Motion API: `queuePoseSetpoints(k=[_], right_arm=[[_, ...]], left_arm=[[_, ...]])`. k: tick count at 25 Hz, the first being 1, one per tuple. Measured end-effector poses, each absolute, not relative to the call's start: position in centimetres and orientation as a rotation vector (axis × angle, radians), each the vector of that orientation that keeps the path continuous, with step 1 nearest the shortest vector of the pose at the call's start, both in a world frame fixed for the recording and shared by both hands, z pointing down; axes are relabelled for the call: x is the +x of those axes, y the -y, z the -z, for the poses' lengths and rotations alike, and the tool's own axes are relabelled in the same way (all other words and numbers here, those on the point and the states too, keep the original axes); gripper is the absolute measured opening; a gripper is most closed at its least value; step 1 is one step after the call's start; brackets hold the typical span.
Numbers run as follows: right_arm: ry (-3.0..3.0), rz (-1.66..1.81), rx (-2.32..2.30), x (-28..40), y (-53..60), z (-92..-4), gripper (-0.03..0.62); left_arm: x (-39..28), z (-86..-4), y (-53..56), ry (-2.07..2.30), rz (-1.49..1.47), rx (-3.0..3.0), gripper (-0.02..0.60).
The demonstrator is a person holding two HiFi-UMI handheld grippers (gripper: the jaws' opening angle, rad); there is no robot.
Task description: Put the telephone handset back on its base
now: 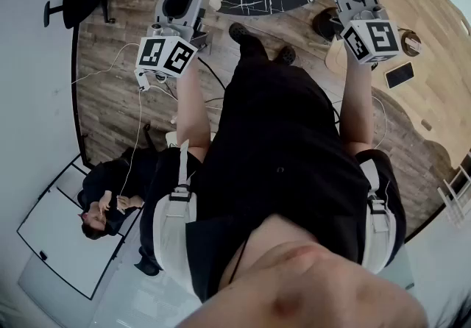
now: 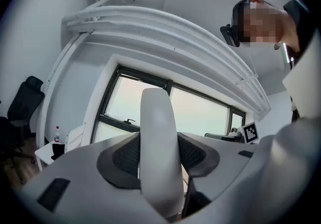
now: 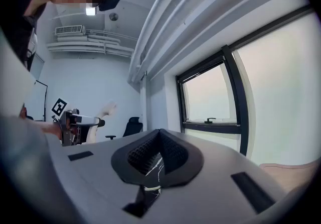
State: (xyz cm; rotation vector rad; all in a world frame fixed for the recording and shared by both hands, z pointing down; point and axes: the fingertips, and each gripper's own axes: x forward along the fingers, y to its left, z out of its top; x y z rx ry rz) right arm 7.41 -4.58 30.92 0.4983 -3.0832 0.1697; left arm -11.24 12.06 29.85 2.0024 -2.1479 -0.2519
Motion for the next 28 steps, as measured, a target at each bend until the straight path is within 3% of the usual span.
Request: queuePoseSetpoints(k=[28], right_arm=[[3.102,-0.322,0.527,10.7,4.4,-32.7,0.031]], left_arm=[[-8.8,-31.8,-10.7,2.078,0.206,1.975,0.222]])
